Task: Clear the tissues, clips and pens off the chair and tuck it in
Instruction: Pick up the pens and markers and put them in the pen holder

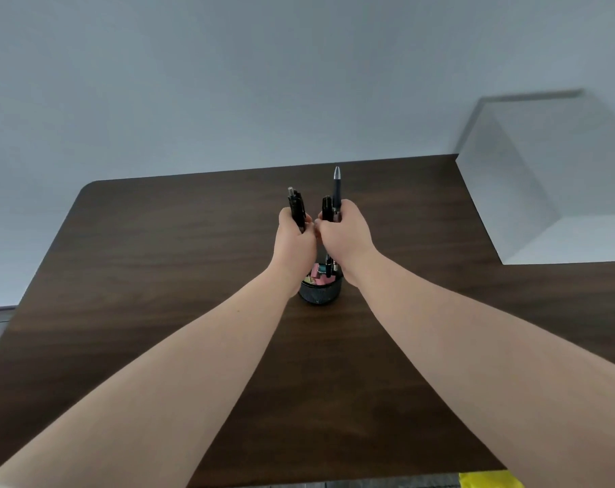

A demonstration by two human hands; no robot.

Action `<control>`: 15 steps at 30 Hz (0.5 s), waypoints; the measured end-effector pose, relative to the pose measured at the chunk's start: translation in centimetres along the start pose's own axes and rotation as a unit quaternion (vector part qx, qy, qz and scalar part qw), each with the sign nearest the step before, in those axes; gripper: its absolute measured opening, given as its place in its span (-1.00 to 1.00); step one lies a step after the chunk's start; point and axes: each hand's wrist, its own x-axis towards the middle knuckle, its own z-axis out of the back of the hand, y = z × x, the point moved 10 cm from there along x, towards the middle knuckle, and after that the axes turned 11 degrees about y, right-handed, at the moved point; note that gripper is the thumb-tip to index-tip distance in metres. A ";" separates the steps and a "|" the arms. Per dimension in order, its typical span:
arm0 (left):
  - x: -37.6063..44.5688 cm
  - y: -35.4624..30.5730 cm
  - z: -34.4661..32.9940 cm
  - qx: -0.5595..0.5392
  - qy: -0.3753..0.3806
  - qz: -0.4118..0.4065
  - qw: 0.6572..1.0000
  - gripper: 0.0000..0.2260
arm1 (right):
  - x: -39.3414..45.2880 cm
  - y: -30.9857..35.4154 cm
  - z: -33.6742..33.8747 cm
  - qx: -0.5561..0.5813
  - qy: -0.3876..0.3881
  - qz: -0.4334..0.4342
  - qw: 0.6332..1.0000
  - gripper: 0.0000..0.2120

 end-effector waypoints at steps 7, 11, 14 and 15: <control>0.1 0.6 -0.6 0.036 0.002 0.002 0.999 -0.93 | -0.1 -0.7 0.3 -0.024 -0.001 0.002 1.000 -0.89; -0.2 0.1 -0.9 0.061 -0.005 -0.009 0.998 -0.86 | -0.1 -1.0 0.3 -0.019 0.004 0.003 1.000 -0.89; -0.5 0.1 -0.9 0.083 -0.003 -0.006 0.997 -0.74 | -0.3 -1.1 0.4 -0.036 0.006 0.008 0.999 -0.89; -0.6 0.2 -0.9 0.086 0.000 -0.003 0.996 -0.66 | -0.4 -1.1 0.4 -0.051 0.008 0.009 0.999 -0.88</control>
